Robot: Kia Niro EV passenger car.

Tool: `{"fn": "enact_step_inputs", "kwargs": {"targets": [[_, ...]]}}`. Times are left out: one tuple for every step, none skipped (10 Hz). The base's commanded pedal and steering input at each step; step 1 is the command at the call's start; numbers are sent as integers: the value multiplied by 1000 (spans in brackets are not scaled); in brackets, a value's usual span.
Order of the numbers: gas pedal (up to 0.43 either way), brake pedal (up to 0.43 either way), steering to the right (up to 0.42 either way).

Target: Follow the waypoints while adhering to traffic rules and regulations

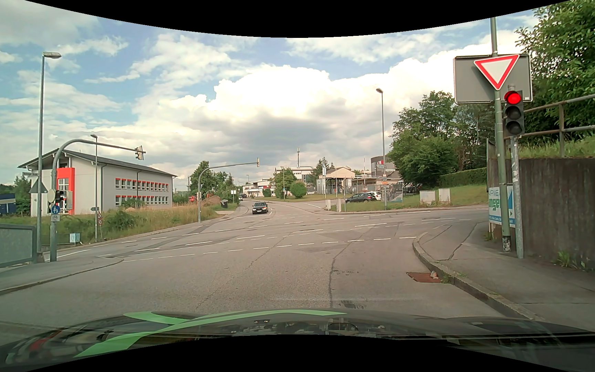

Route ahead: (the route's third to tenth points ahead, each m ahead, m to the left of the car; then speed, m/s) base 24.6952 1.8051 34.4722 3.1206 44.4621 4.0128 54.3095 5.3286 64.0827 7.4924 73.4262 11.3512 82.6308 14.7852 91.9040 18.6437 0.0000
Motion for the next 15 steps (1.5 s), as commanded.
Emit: {"fn": "enact_step_inputs", "kwargs": {"targets": [[0,591,-14],[0,591,-14],[0,591,-14],[0,591,-14],[0,591,-14],[0,591,-14],[0,591,-14],[0,591,-14],[0,591,-14],[0,591,-14],[0,591,-14],[0,591,-14],[0,591,-14],[0,591,-14],[0,591,-14]]}}
